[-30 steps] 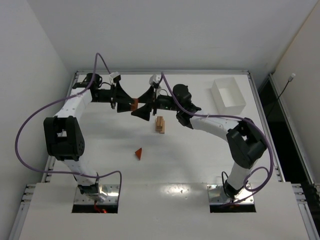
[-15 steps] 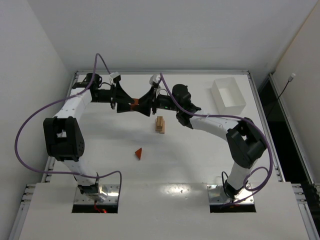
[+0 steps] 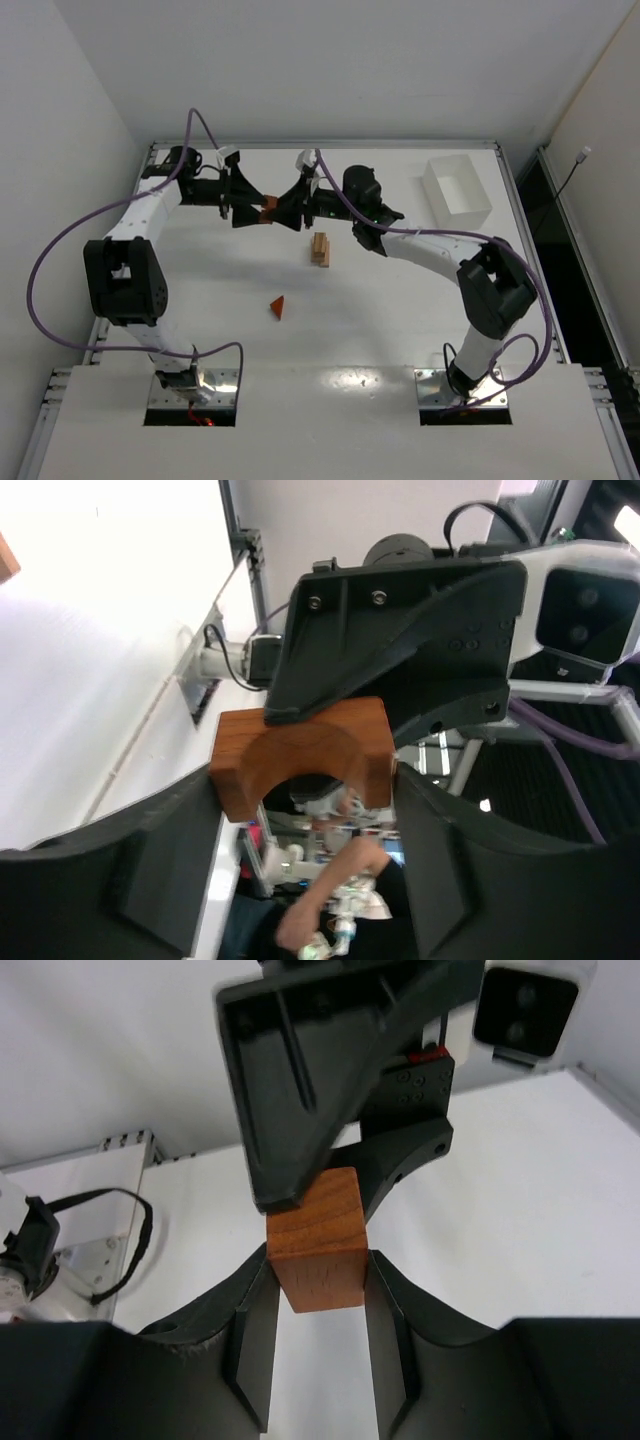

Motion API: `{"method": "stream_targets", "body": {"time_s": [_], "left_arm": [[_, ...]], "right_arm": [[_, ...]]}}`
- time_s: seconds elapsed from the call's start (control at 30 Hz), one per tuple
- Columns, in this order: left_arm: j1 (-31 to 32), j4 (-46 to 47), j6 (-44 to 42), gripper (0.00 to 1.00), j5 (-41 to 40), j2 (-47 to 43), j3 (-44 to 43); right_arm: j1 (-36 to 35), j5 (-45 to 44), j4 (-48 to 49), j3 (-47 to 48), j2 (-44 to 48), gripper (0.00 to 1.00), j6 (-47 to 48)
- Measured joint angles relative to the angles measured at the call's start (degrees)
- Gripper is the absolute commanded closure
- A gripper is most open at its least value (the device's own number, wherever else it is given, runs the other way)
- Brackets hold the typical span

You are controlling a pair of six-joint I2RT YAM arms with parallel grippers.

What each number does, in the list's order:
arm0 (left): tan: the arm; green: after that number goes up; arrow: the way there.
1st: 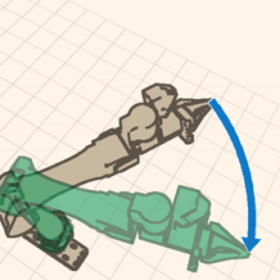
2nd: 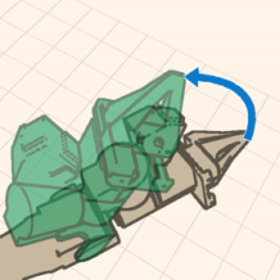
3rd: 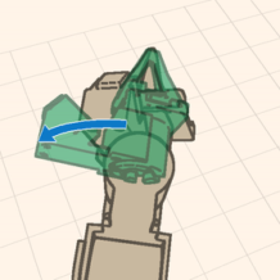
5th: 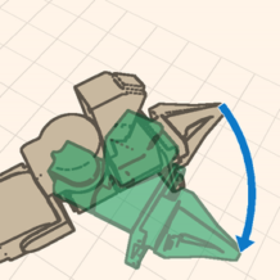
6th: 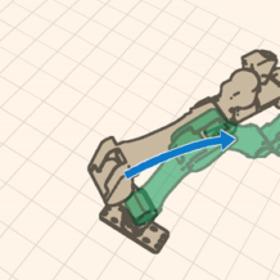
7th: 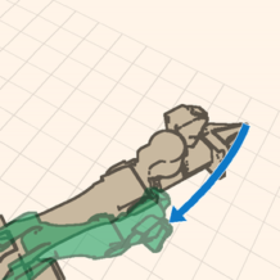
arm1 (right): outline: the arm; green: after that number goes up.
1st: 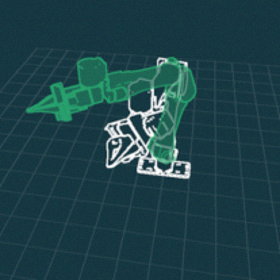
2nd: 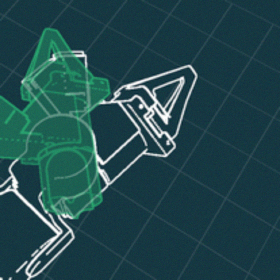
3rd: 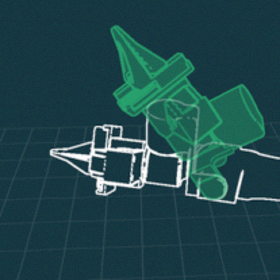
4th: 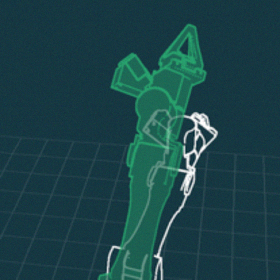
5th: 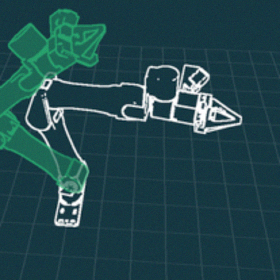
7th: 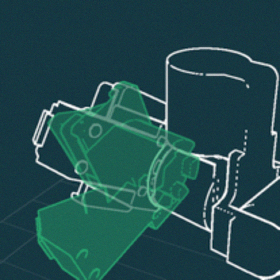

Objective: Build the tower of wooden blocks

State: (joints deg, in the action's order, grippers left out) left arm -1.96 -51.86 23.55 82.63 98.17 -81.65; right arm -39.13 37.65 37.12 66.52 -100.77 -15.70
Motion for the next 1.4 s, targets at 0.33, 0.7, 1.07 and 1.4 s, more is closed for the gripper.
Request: {"method": "stream_targets", "body": {"time_s": [0.33,0.7,1.07,1.4], "left_arm": [[-2.91,-1.07,-8.39,0.08,-0.55,-5.40,2.40],[1.84,18.49,-1.97,0.00,-44.83,-31.45,16.81],[6.67,24.52,-0.55,0.00,-72.81,-33.53,21.46],[9.22,26.73,-0.33,0.00,-80.67,-35.19,22.27]], "right_arm": [[0.92,-9.84,-30.80,3.21,9.40,1.00,4.57],[1.88,-22.01,-66.12,12.87,14.73,1.00,2.21],[7.30,-16.98,-82.60,20.26,7.96,1.00,-7.82],[17.81,-25.00,-87.36,18.60,-0.52,1.00,-8.02]]}}
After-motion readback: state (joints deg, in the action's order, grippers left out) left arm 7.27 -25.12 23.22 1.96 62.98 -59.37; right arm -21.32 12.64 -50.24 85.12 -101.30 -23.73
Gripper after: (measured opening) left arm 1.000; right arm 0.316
